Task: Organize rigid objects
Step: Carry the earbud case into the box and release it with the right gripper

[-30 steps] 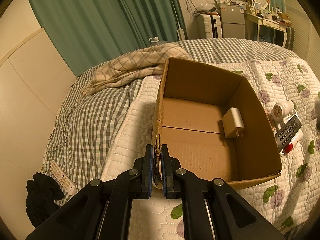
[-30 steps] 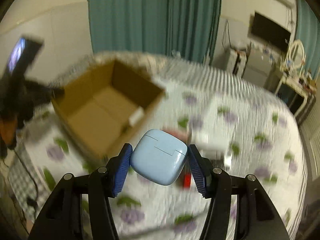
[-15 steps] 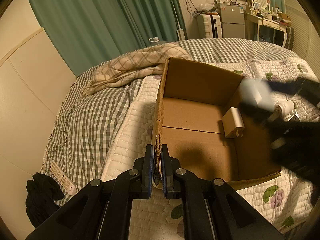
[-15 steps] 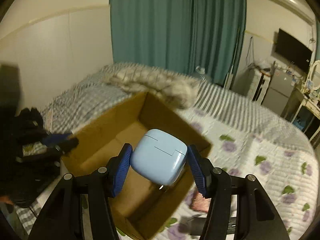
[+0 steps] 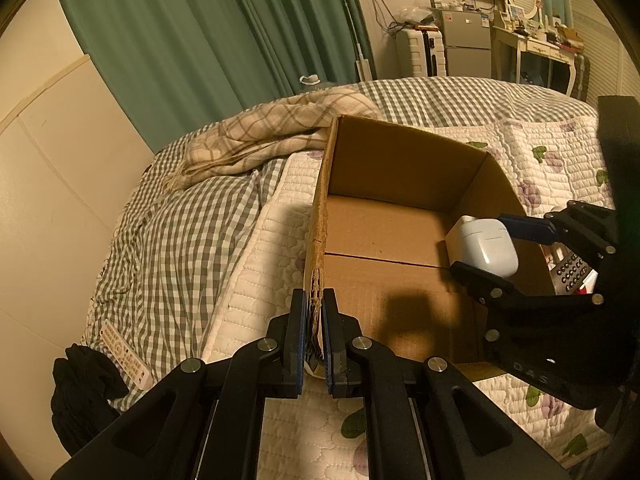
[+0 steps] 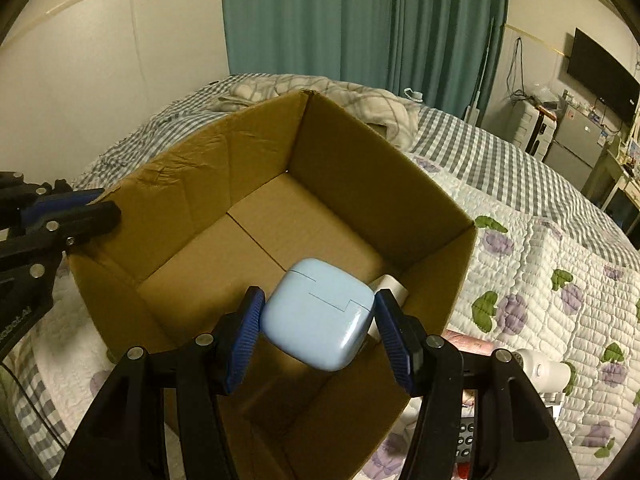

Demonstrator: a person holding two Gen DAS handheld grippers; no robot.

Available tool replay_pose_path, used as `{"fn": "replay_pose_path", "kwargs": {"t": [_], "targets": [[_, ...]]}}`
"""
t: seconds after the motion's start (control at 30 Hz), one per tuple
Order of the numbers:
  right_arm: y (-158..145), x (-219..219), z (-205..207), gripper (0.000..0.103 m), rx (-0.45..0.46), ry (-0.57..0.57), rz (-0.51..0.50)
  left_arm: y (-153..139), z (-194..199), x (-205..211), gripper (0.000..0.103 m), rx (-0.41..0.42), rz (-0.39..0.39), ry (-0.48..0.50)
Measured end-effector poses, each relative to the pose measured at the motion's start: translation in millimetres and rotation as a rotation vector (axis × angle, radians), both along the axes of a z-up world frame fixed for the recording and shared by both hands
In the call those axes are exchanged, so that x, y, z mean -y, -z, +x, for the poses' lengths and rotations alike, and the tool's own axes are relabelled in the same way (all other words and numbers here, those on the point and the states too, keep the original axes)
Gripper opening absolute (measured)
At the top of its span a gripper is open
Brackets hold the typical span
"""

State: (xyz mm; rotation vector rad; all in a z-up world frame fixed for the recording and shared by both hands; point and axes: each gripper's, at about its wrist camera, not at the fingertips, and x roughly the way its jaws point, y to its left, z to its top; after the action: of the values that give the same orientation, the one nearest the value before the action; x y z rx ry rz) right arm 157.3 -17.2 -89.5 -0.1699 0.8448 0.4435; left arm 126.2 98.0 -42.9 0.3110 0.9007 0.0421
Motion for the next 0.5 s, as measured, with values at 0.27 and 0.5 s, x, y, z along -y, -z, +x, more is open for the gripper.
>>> {"fn": "replay_pose_path", "kwargs": {"t": [0.27, 0.5], "targets": [[-73, 56, -23, 0.091, 0.179, 0.082, 0.043, 1, 0, 0, 0.007, -0.004, 0.002, -0.001], [-112, 124, -40, 0.092, 0.281, 0.199, -0.048, 1, 2, 2, 0.007, -0.007, 0.005, -0.011]]}}
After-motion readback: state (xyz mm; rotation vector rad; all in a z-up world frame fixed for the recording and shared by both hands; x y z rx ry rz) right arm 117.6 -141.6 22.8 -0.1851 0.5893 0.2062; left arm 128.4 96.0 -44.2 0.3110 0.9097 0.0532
